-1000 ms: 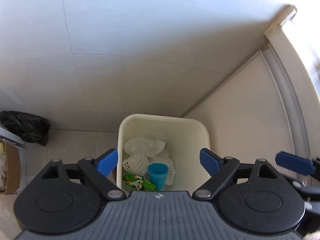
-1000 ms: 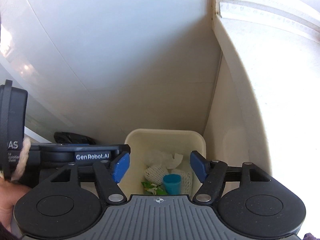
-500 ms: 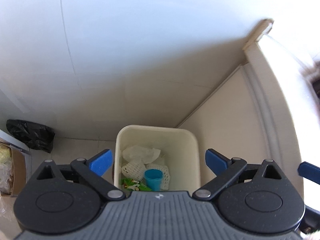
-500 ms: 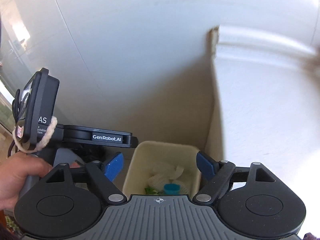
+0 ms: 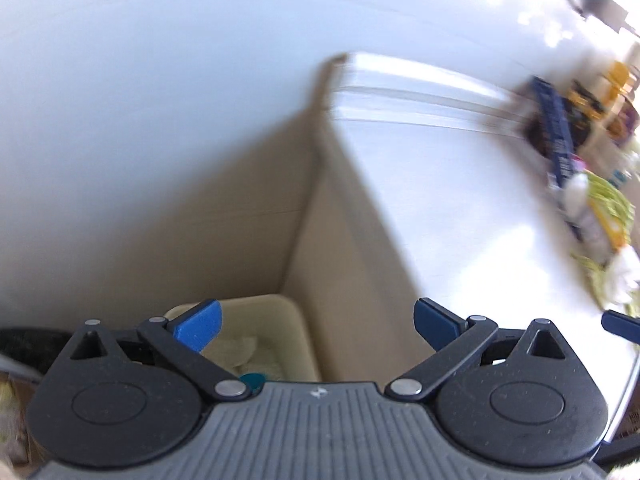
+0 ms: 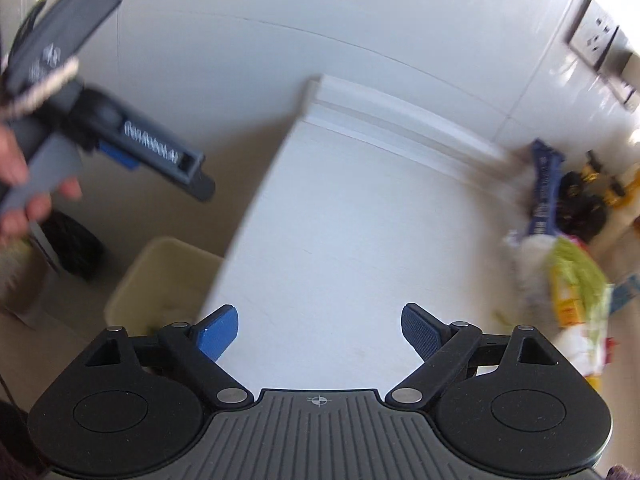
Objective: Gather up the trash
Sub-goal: 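Move both open grippers from the bin back to the counter litter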
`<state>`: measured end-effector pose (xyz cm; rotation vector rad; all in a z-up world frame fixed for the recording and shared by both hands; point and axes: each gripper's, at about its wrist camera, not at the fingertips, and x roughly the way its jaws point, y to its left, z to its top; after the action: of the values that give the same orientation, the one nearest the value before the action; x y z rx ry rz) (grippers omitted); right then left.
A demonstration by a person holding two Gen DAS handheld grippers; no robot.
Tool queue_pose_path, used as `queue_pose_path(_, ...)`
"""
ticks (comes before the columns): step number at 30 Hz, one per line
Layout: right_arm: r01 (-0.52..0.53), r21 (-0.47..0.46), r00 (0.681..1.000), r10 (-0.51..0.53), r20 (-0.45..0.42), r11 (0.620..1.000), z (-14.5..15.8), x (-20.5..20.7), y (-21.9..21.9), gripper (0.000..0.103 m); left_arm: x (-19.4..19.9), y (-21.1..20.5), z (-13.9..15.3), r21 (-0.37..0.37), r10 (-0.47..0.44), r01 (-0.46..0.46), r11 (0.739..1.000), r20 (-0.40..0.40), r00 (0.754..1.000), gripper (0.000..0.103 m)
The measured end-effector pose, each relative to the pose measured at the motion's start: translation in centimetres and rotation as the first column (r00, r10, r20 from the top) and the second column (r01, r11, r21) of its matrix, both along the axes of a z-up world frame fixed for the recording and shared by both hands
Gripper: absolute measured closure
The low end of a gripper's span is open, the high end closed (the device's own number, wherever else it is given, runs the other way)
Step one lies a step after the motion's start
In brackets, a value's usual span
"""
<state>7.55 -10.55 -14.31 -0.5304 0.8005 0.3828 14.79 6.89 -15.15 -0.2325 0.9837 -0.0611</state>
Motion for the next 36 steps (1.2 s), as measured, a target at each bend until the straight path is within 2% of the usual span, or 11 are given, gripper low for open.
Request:
queue_pose_path(5, 0.025, -0.086, 0.998, -0.020, 0.068, 0.996, 0.2, -0.4, -4.2, 0.012, 1.5, -4.7, 1.3, -0.010, -0.097, 0.098, 0.995, 0.034, 0.995, 0.001)
queue_pose_path(10, 0.094, -0.074, 0.992, -0.087, 0.095, 0.993, 0.4, 0.1, -8.0, 0.012, 3.3, -9.6, 2.7, -0.021, -0.194, 0.196, 0.980, 0.061, 0.979, 0.001)
queue_pose_path(16, 0.167, -0.080, 0.980, -0.156, 0.121, 0.983, 1.0, 0.2, -11.9, 0.012, 4.3, -14.9, 4.3, -0.020, -0.304, 0.308, 0.951, 0.114, 0.946, 0.001)
queue_pose_path(22, 0.248, -0.049, 0.962, -0.240, 0.132, 0.967, 1.2, 1.3, -15.9, 0.012, 6.4, -18.3, 5.0, -0.132, -0.351, 0.367, 0.921, 0.130, 0.927, 0.003)
queue_pose_path(26, 0.294, -0.032, 0.948, -0.287, 0.134, 0.955, 1.4, 2.1, -18.5, 0.012, 7.7, -20.7, 5.9, -0.156, -0.384, 0.409, 0.899, 0.167, 0.908, 0.007)
queue_pose_path(28, 0.318, -0.033, 0.942, -0.311, 0.128, 0.948, 1.5, 2.4, -19.9, 0.012, 8.0, -22.0, 6.4, -0.148, -0.421, 0.452, 0.880, 0.198, 0.885, 0.011)
queue_pose_path(29, 0.330, -0.034, 0.938, -0.323, 0.125, 0.943, 1.5, 2.5, -20.6, 0.012, 8.2, -22.8, 6.7, -0.135, -0.450, 0.484, 0.864, 0.219, 0.866, 0.011)
queue_pose_path(32, 0.380, -0.032, 0.922, -0.376, 0.094, 0.924, 1.6, 3.1, -23.0, 0.012, 8.6, -25.1, 7.4, -0.064, -0.542, 0.576, 0.815, 0.269, 0.796, 0.015)
queue_pose_path(36, 0.454, -0.005, 0.891, -0.454, -0.012, 0.891, 1.3, 4.2, -26.3, 0.012, 9.5, -27.8, 7.8, 0.026, -0.649, 0.671, 0.741, 0.289, 0.704, 0.018)
